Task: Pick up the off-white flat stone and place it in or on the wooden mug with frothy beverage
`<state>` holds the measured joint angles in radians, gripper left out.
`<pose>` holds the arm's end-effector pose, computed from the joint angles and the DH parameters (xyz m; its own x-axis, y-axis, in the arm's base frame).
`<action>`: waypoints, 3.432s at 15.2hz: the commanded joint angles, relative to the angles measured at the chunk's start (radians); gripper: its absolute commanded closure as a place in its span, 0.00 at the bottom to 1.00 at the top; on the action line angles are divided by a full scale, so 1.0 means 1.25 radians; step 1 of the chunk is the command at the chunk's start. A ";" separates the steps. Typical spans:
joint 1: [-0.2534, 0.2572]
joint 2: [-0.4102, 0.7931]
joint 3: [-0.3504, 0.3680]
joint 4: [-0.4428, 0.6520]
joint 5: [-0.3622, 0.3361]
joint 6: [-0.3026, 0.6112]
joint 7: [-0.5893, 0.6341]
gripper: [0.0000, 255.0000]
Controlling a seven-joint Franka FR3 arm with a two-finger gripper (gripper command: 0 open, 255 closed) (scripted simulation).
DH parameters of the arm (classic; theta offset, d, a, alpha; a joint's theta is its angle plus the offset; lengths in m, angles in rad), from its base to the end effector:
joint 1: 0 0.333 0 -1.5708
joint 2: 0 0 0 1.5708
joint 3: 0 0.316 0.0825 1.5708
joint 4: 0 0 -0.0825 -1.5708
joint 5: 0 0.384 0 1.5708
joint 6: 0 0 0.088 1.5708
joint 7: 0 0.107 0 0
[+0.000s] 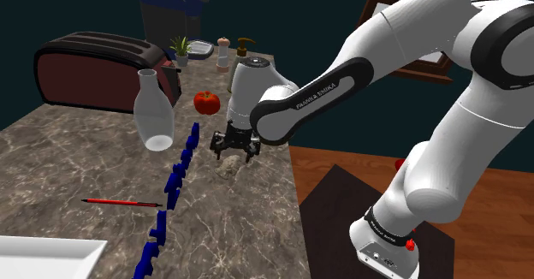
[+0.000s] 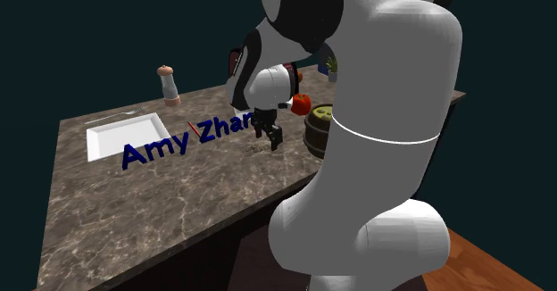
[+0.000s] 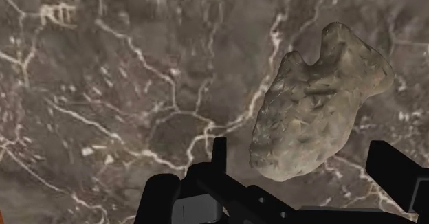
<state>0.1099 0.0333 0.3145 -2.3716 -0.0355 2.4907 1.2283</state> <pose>0.4637 0.2098 0.3188 0.7111 -0.7018 0.0421 -0.6980 -0.7119 -0.0776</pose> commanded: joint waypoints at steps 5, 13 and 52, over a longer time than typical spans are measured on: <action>0.000 0.000 0.000 0.000 0.000 0.000 0.000 1.00; 0.000 -0.016 0.001 0.006 0.009 -0.022 -0.006 1.00; 0.037 0.004 0.041 -0.022 0.011 0.086 0.050 1.00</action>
<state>0.1568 0.0383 0.3662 -2.3984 -0.0220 2.5980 1.2907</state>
